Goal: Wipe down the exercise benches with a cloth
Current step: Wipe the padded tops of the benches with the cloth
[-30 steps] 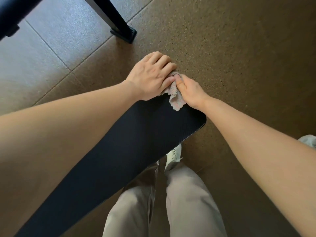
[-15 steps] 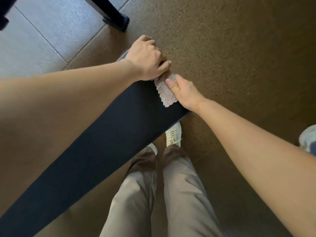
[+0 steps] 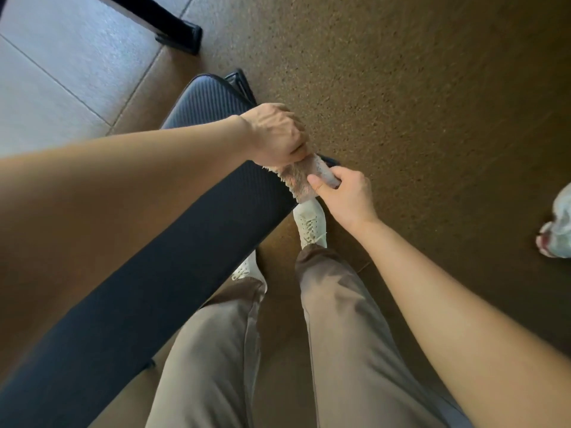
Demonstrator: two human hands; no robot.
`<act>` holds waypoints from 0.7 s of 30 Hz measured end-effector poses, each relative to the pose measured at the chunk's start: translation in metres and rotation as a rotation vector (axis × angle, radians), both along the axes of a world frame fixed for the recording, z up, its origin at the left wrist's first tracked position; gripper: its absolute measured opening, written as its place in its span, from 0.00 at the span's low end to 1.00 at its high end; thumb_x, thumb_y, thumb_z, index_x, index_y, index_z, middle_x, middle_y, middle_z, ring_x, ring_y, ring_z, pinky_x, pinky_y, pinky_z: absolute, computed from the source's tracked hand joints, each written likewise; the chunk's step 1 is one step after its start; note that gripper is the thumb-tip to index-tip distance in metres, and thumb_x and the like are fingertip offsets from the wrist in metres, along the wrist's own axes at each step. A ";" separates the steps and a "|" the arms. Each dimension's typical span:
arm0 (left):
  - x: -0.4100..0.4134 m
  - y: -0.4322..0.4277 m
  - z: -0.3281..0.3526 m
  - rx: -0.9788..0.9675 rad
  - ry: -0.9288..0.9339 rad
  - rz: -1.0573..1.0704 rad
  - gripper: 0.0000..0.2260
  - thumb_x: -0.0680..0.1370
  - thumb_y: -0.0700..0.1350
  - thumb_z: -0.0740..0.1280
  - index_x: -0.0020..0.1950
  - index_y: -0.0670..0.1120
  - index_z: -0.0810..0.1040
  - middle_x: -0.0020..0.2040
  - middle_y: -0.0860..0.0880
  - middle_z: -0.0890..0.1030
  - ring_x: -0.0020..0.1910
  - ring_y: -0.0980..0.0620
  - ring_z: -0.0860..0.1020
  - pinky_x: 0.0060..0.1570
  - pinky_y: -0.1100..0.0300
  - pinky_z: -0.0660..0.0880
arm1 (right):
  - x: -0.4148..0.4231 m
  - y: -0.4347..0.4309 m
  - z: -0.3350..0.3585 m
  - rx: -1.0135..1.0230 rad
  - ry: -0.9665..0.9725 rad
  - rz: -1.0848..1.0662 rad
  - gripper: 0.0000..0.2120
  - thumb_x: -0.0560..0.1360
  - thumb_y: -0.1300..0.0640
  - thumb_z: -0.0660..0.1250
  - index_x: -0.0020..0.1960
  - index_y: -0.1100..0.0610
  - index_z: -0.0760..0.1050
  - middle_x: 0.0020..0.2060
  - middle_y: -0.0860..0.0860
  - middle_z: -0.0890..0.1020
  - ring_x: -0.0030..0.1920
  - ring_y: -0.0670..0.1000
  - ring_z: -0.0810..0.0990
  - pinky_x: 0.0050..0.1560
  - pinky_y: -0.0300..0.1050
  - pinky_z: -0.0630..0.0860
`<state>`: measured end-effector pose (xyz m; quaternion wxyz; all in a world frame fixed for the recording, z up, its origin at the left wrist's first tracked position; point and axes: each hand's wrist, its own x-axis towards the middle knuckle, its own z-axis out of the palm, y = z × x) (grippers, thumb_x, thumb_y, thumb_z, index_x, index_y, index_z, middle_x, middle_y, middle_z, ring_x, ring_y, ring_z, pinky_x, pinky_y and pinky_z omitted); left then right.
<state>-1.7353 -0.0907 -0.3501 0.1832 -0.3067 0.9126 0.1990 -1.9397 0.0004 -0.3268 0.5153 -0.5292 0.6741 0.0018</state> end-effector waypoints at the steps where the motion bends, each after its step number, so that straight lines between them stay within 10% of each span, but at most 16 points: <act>1: -0.001 0.002 -0.003 -0.012 0.005 -0.020 0.33 0.82 0.60 0.41 0.53 0.43 0.81 0.54 0.45 0.84 0.58 0.43 0.80 0.64 0.47 0.72 | 0.000 0.000 0.001 0.004 -0.006 -0.040 0.17 0.76 0.46 0.73 0.59 0.56 0.81 0.53 0.53 0.85 0.54 0.52 0.82 0.57 0.55 0.79; 4: -0.006 0.005 0.000 0.041 -0.069 -0.001 0.33 0.81 0.61 0.38 0.58 0.46 0.79 0.51 0.45 0.84 0.51 0.42 0.82 0.55 0.47 0.77 | 0.012 -0.014 0.005 0.032 -0.079 -0.062 0.35 0.75 0.52 0.74 0.78 0.55 0.66 0.74 0.54 0.74 0.74 0.52 0.72 0.74 0.52 0.69; 9: 0.022 -0.004 -0.001 -0.033 -0.046 0.052 0.40 0.77 0.70 0.31 0.56 0.48 0.76 0.46 0.46 0.84 0.45 0.40 0.83 0.48 0.46 0.79 | 0.053 -0.035 -0.003 0.093 -0.102 0.170 0.21 0.81 0.46 0.66 0.69 0.56 0.73 0.64 0.57 0.80 0.66 0.59 0.77 0.64 0.51 0.72; 21: 0.126 -0.009 -0.004 -0.302 0.090 0.342 0.31 0.84 0.64 0.41 0.60 0.44 0.76 0.53 0.43 0.80 0.54 0.40 0.78 0.53 0.44 0.72 | 0.146 -0.097 -0.014 -0.068 -0.090 0.415 0.23 0.79 0.41 0.68 0.67 0.55 0.71 0.64 0.53 0.79 0.65 0.55 0.77 0.59 0.48 0.71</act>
